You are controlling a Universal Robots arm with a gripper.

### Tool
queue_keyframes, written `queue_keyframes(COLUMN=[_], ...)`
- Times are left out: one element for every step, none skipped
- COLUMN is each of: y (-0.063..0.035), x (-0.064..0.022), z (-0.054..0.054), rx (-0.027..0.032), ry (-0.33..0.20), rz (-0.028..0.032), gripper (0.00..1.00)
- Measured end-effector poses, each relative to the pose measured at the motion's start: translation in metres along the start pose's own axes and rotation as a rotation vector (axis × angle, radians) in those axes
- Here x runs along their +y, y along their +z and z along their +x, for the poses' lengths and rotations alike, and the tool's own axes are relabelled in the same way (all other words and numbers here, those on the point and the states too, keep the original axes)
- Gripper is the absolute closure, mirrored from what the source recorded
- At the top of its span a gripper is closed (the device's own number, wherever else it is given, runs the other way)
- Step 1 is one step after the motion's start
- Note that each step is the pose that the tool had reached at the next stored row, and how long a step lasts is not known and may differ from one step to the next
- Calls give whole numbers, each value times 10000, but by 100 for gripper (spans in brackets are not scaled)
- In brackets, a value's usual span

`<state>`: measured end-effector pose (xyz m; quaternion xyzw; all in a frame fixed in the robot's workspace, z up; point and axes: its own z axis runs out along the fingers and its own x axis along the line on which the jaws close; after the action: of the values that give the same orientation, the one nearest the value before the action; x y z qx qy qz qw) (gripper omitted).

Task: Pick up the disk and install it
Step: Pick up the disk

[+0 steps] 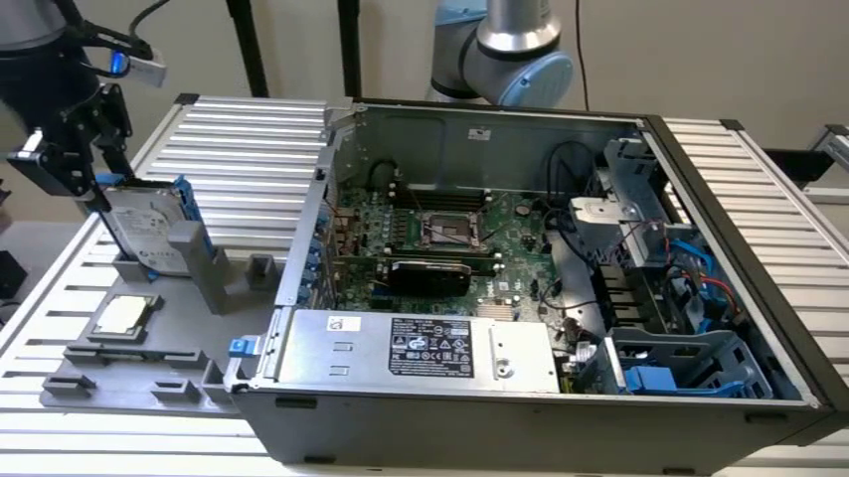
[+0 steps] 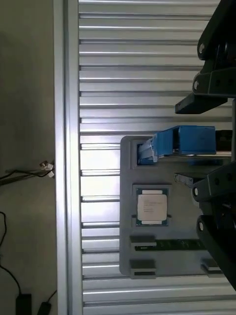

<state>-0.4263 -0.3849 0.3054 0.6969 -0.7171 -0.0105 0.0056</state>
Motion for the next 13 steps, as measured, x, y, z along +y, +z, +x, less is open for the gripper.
queue_keyframes(y=[18, 37, 55, 74, 92, 110, 128, 147, 165, 181, 189, 196, 202], x=[0, -1, -1, -2, -2, -3, -3, -2, 0, 2, 4, 6, 8], z=[-1, -2, -2, -4, -5, -5, -5, -5, -5, -5, -5, -4, -4], rx=[0, 0, -1, -1, -1, -1, -1, -2, -4, -4, -4, -4, -4], ry=[0, 0, 0, 0, 0, -1, -1, -1, 0, 0, -1, -2, -2], rz=[4, 11, 17, 25, 32, 43, 56, 76, 99, 127, 138, 144, 149], gripper=[0, 0, 0, 0, 0, 0, 0, 0, 0, 0, 0, 0, 0])
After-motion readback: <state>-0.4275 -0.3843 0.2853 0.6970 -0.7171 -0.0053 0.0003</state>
